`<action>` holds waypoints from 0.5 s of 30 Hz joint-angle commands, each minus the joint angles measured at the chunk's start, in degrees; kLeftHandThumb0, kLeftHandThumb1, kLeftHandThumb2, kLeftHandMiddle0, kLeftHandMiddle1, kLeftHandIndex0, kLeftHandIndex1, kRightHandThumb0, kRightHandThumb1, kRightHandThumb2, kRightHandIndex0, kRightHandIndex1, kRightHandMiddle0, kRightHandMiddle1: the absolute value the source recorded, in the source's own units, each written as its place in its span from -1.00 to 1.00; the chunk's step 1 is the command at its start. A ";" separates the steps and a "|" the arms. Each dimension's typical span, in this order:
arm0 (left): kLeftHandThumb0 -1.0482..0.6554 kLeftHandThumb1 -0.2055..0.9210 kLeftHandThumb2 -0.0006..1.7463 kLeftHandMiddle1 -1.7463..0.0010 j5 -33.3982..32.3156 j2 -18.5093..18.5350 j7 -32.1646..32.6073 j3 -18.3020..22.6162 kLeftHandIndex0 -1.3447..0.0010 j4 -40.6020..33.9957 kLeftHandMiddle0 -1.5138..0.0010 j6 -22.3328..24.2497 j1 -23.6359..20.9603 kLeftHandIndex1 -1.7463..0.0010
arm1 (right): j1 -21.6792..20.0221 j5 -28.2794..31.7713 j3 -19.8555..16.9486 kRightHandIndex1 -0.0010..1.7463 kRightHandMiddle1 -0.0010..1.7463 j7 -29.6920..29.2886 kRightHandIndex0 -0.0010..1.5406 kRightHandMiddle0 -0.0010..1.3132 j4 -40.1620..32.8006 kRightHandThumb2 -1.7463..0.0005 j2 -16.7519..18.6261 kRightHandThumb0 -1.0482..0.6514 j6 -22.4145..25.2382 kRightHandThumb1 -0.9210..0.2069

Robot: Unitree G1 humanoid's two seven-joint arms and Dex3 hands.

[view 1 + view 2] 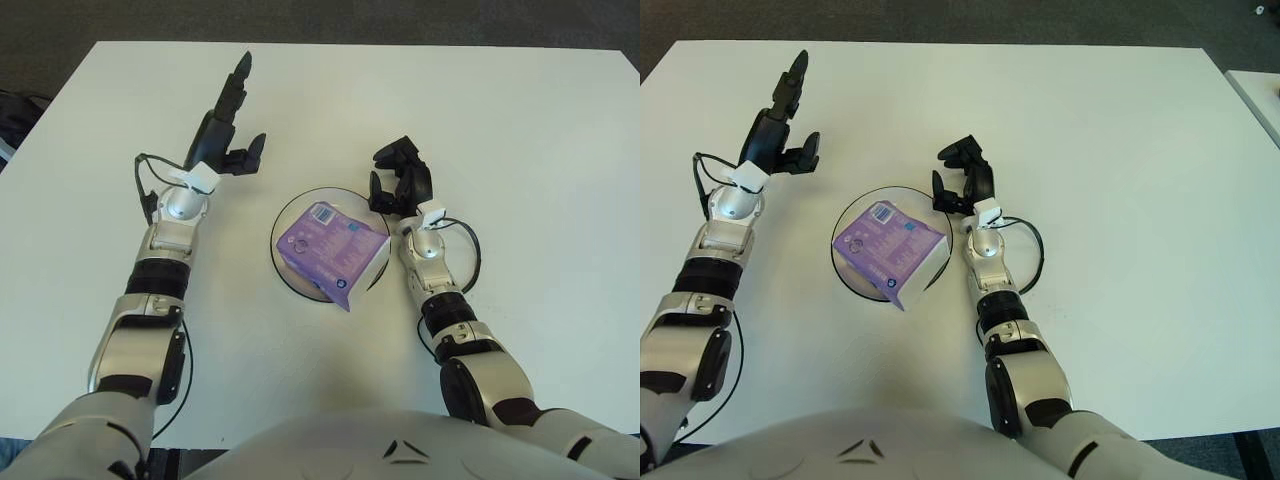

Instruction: Put the tissue paper into the plate.

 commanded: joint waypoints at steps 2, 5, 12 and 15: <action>-0.84 1.00 0.07 0.99 -0.73 -1.24 0.55 -0.25 1.00 2.55 0.92 0.83 2.89 0.81 | 8.48 1.53 -0.85 0.95 0.82 1.24 -0.16 -0.34 6.10 -0.41 0.00 0.22 2.82 0.02; -0.85 1.00 0.06 0.99 -1.78 -1.76 0.08 -0.02 1.00 2.68 0.92 0.96 4.16 0.81 | 8.51 1.74 -1.03 0.96 0.82 1.53 -0.17 -0.34 5.93 -0.41 0.10 0.22 2.93 0.02; -0.86 1.00 0.04 1.00 -3.98 -3.15 -0.32 0.71 1.00 -0.27 0.93 4.69 7.89 0.80 | 8.44 0.44 -0.92 0.99 0.82 -0.19 -0.18 -0.34 6.26 -0.43 -0.03 0.22 3.13 0.03; -0.84 1.00 0.04 1.00 -4.96 -3.53 -0.44 1.01 1.00 -1.24 0.93 6.63 8.78 0.78 | 8.35 0.09 -0.78 0.99 0.82 -0.59 -0.18 -0.34 6.47 -0.43 -0.15 0.22 3.05 0.03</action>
